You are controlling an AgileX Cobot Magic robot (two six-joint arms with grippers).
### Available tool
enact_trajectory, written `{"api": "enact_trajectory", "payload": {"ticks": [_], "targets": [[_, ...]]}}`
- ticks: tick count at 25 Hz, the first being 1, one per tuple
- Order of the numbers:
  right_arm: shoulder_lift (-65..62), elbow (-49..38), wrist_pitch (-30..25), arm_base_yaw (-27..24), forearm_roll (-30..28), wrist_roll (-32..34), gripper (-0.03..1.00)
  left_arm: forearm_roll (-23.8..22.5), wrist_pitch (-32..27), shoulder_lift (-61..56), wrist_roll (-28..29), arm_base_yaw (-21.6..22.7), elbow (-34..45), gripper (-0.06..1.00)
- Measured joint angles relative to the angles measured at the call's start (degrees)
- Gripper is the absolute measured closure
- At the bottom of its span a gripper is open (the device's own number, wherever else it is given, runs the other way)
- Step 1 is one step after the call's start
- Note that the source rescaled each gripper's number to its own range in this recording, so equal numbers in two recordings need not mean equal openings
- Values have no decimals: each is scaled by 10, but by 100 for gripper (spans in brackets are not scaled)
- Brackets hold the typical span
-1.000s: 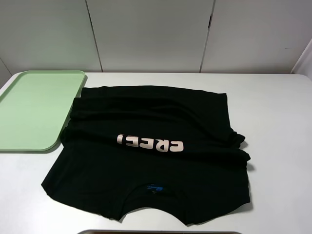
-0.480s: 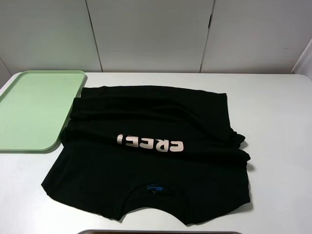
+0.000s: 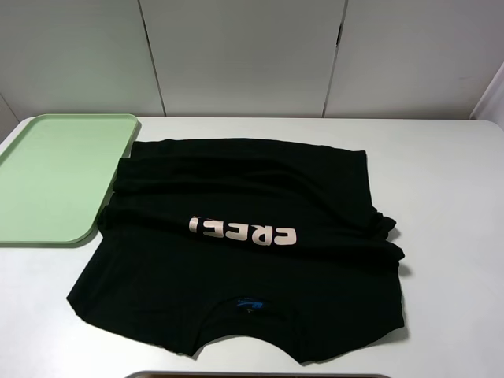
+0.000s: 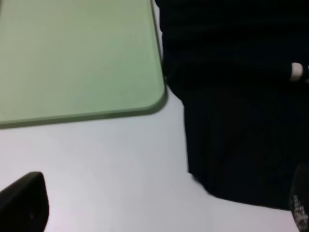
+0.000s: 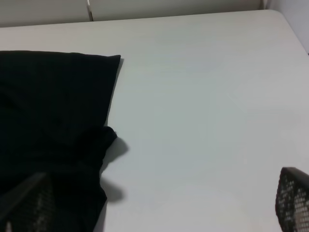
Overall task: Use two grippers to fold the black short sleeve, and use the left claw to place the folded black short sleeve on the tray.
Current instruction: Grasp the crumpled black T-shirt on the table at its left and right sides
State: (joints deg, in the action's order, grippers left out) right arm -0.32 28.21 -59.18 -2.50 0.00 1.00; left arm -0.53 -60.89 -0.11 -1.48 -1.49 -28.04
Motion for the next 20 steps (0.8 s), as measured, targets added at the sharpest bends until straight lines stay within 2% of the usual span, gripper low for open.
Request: {"api": "enact_trajectory", "payload": {"ticks": [4, 6, 10, 12, 17, 20], "targets": [[15, 14, -1, 0, 3, 0, -3, -23, -1, 54, -9, 0, -43, -4], [50, 35, -1, 0, 4, 0, -3, -23, -6, 102, -37, 0, -81, -4], [160, 91, 0, 0, 7, -6, -3, -26, -41, 227, -99, 0, -169, -4], [225, 121, 0, 0, 14, -25, -3, -28, -57, 285, -111, -13, -206, -4], [375, 193, 2, 3, 41, -131, -3, -44, -57, 394, -142, -112, -274, -4], [460, 219, 10, 39, 50, -190, -3, -57, -57, 447, -171, -184, -284, -4]]}}
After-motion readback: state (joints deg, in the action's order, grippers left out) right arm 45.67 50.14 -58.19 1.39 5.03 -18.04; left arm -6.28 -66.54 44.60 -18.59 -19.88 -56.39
